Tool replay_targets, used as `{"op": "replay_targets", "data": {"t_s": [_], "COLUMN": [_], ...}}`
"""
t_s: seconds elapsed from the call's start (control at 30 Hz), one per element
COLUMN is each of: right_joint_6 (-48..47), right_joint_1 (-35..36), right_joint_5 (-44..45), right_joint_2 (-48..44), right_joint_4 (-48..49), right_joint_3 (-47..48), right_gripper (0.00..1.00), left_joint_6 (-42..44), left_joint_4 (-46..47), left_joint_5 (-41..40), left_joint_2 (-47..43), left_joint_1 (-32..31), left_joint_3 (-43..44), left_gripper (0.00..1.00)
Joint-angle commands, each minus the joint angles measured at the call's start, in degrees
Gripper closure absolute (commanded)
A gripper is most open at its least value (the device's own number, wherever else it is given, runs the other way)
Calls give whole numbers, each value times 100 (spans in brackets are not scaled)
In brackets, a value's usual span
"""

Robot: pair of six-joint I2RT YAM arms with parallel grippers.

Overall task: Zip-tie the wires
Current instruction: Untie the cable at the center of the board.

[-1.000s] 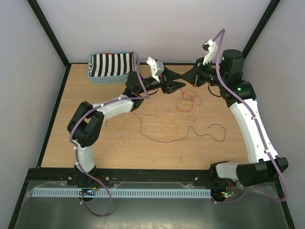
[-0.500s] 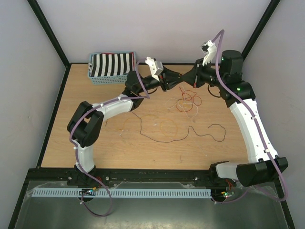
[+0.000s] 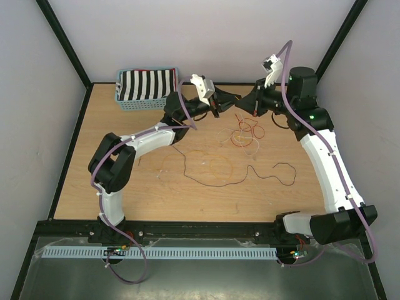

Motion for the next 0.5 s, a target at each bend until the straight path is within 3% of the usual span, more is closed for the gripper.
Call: {"op": "replay_targets", "data": {"t_s": [0.0, 0.17, 0.3, 0.47], "right_joint_6": [-71, -210, -462, -641], "right_joint_1": [-11, -15, -14, -13], "right_joint_5": [-70, 181, 532, 1032], "right_joint_2": [-29, -66, -90, -236], "right_joint_4": [-15, -17, 5, 378], "right_joint_3": [-93, -221, -430, -1078], "right_gripper": [96, 81, 54, 13], "left_joint_6": [149, -459, -623, -490], "left_joint_4": [232, -652, -1482, -2369], "left_joint_5": [-110, -214, -190, -270], "left_joint_2": [-294, -436, -582, -730], "left_joint_1": [-19, 271, 469, 557], "left_joint_3": [102, 331, 550, 784], "left_gripper": [100, 100, 100, 100]}}
